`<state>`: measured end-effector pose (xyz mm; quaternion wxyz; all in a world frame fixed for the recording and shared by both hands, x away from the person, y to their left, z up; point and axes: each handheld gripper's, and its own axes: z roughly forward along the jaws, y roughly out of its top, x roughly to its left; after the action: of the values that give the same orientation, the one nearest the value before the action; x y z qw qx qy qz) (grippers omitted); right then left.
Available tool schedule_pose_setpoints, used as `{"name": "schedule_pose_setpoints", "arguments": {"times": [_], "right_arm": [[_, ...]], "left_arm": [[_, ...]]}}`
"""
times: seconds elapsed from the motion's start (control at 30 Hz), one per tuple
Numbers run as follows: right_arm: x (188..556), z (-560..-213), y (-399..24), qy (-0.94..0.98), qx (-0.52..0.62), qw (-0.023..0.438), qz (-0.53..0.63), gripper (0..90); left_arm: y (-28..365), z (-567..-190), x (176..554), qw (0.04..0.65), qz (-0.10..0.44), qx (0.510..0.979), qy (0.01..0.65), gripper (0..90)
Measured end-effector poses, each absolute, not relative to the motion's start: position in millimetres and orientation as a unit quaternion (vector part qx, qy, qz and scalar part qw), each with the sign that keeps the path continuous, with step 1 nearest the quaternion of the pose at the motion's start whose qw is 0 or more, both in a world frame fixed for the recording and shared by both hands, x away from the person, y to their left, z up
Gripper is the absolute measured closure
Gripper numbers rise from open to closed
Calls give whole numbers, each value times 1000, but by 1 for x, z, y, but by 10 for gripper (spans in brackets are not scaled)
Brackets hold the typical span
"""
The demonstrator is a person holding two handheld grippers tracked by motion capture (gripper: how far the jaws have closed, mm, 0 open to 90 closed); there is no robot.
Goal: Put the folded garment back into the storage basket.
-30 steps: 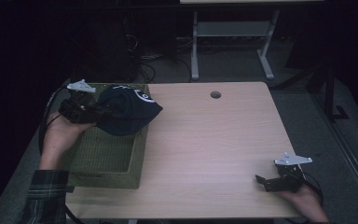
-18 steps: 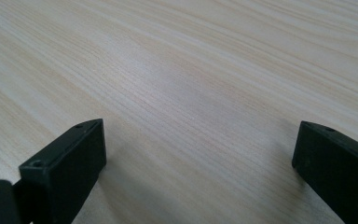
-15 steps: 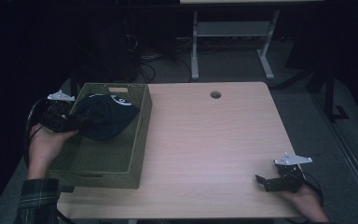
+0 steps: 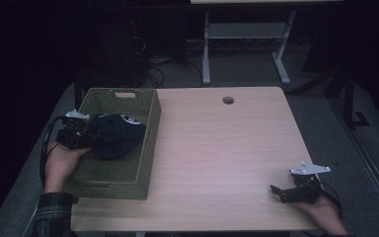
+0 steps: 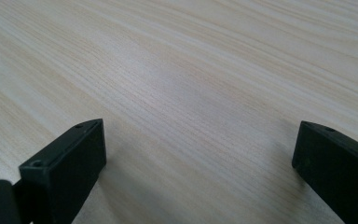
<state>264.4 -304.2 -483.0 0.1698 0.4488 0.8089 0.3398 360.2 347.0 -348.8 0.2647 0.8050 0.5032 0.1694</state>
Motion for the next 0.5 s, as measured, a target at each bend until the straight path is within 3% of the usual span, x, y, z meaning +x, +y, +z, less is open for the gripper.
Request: {"name": "schedule_pose_setpoints", "arguments": {"times": [0.5], "right_arm": [[264,-483,-304,809,449,170,340,24]], "left_arm": [[344,-388,368,243,143,812,510,716]]}}
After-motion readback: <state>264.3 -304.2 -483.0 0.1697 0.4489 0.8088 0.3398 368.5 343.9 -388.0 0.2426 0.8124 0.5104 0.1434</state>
